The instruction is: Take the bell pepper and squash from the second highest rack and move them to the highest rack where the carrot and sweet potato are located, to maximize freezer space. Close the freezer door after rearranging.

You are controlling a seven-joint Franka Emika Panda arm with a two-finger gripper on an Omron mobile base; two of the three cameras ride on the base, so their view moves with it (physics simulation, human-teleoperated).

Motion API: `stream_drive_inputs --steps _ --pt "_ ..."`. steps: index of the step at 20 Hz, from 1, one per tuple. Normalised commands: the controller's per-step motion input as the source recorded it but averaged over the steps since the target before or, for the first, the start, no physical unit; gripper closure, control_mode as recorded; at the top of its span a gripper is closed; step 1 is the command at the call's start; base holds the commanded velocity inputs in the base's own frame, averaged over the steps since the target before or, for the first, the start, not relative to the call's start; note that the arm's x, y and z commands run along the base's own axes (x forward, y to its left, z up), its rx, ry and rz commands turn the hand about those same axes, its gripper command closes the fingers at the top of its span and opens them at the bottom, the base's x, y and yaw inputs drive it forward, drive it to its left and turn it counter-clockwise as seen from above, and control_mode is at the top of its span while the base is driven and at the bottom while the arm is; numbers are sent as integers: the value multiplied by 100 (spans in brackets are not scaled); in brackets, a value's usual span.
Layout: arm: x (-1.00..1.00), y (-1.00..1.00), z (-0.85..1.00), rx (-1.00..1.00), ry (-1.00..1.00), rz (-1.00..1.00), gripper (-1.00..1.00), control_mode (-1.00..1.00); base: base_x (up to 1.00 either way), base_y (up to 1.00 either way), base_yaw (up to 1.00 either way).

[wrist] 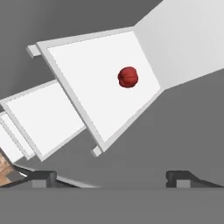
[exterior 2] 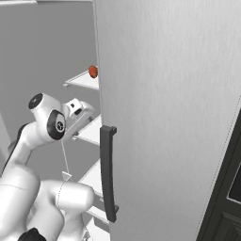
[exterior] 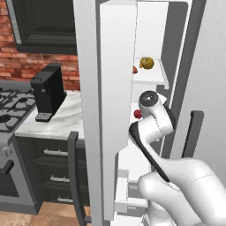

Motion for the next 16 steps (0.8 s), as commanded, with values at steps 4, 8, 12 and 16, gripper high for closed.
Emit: stream_drive_inputs --steps 4,8,12,16 --pt "57 0 -31 0 0 0 -100 -100 0 0 0" --pt "53 0 -28 0 0 0 -100 -100 0 0 0" --pt "53 -1 -16 0 1 0 -100 -100 0 0 0" --pt "49 -10 -6 0 4 0 -100 -100 0 0 0"
